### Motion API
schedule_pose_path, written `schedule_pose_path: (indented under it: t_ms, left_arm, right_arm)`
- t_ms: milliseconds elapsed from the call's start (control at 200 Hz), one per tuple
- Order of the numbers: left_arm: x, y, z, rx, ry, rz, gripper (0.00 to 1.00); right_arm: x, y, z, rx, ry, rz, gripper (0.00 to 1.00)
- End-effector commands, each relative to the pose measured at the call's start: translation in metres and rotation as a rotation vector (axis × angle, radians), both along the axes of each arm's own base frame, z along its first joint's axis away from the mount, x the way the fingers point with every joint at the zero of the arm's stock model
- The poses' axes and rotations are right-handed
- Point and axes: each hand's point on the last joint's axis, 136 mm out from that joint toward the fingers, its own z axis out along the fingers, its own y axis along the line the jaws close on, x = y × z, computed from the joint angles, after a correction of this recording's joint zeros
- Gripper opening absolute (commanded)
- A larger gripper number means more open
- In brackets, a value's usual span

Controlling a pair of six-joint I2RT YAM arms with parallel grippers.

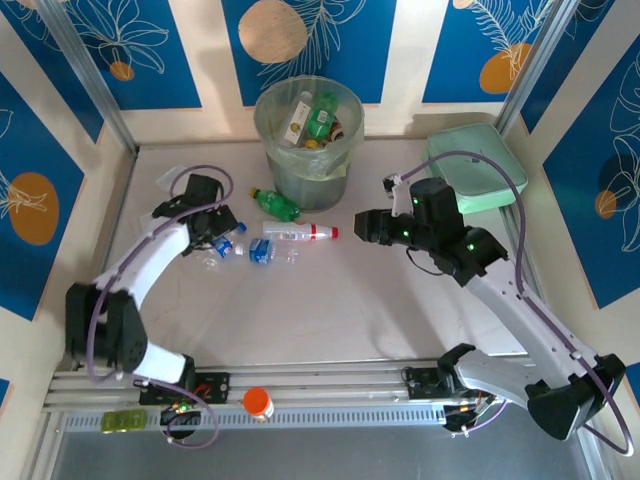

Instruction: Put the plastic bottles in the bin

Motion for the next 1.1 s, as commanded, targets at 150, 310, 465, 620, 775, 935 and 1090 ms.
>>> schedule_pose_path:
  t_ms: [150,310,465,620,775,935,1090]
  left_arm:
    - [0.055,0.002,-0.017,0.260,0.022,-0.335,0.99]
    - [0.065,-0.021,-0.037,0.195,0.044,-0.495,0.99]
    - [0.066,-0.030,-0.058,0.146,0.073,-0.562,0.99]
    - [0.065,-0.025,-0.076,0.121,0.122,-0.547,0.99]
    - [0.063,-0.003,-0.086,0.160,0.158,-0.474,0.99]
    - [0.064,0.005,-0.088,0.110,0.153,-0.421,0.90]
    - [0.062,0.008,-0.098,0.067,0.180,-0.380,0.81]
  right_arm:
    - [-0.017,0.001,-0.006,0.066,0.000,0.043,0.53]
    - [-0.021,-0.001,-0.013,0.061,0.005,0.050,0.54]
    - [-0.022,-0.002,-0.016,0.059,0.008,0.052,0.54]
    - [-0.024,-0.001,-0.019,0.059,0.018,0.059,0.54]
    - [-0.023,-0.001,-0.024,0.061,0.025,0.054,0.54]
    - [-0.022,0.000,-0.024,0.066,0.032,0.059,0.54]
    - [-0.022,-0.001,-0.020,0.064,0.025,0.051,0.54]
